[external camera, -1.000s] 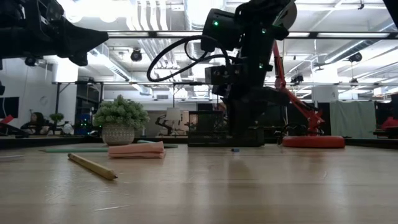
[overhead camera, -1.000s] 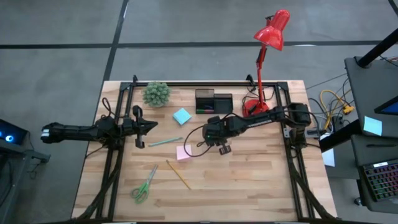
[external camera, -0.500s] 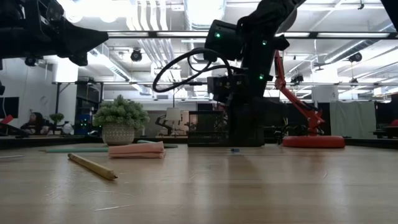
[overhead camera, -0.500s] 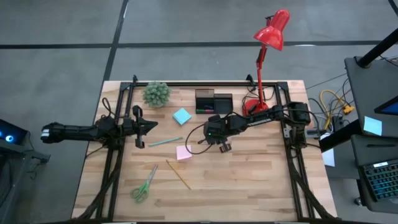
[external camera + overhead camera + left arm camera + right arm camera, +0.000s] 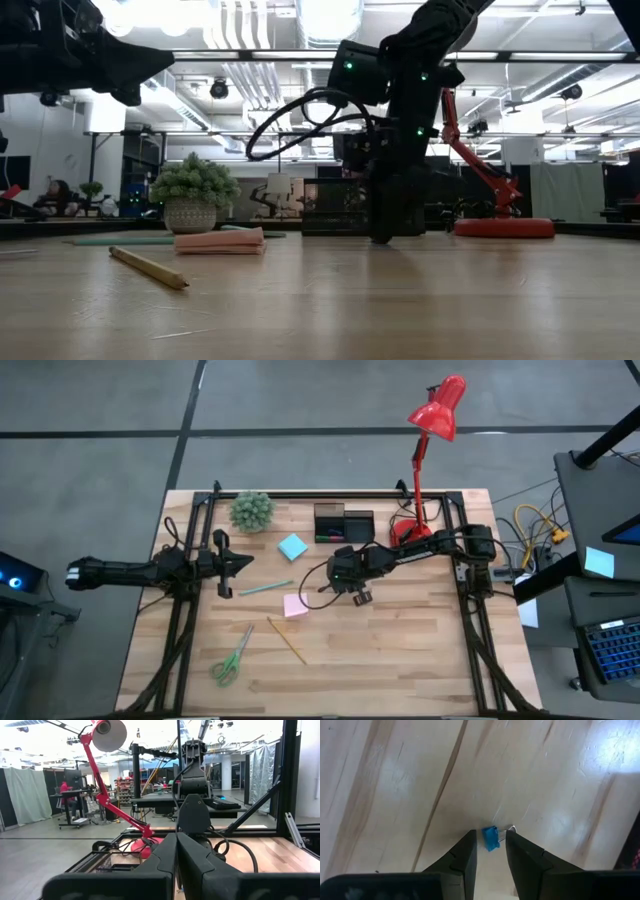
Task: Pick and place office supplies into organizer
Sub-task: Put the light blue binder clip into the desk organizer
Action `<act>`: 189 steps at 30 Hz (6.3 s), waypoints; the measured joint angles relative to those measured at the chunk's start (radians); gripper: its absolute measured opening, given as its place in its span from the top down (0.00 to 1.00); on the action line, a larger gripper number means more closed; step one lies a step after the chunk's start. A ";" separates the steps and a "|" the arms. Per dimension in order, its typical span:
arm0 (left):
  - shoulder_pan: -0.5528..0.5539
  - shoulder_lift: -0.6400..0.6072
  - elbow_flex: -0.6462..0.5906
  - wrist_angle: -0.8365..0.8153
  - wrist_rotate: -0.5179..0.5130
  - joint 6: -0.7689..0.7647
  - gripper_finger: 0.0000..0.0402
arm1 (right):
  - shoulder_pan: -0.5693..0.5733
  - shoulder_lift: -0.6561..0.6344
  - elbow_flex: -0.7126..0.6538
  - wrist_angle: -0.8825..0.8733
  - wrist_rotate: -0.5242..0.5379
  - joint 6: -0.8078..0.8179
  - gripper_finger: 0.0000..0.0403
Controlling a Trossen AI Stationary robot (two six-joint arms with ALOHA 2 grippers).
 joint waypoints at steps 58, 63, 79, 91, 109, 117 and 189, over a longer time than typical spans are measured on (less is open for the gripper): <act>0.000 0.000 0.000 0.000 0.000 0.000 1.00 | -0.027 -0.004 -0.005 -0.024 -0.073 0.029 0.98; 0.000 0.000 0.000 0.000 0.000 0.000 1.00 | -0.027 -0.011 -0.006 -0.027 -0.073 0.037 0.98; 0.000 0.000 0.000 0.000 0.000 0.000 1.00 | -0.027 -0.012 0.034 -0.038 -0.073 0.056 0.98; 0.000 0.000 0.000 0.000 0.000 0.000 1.00 | -0.027 -0.013 0.081 -0.068 -0.073 0.055 0.98; 0.000 0.000 0.000 0.000 0.000 0.000 1.00 | -0.029 -0.014 0.142 -0.058 -0.014 0.029 0.98; 0.000 0.000 0.000 0.000 0.000 0.000 1.00 | -0.056 -0.014 0.164 -0.045 -0.009 0.014 0.98; 0.000 0.000 0.000 0.000 0.000 0.000 1.00 | -0.303 -0.014 0.153 0.028 0.034 -0.023 0.98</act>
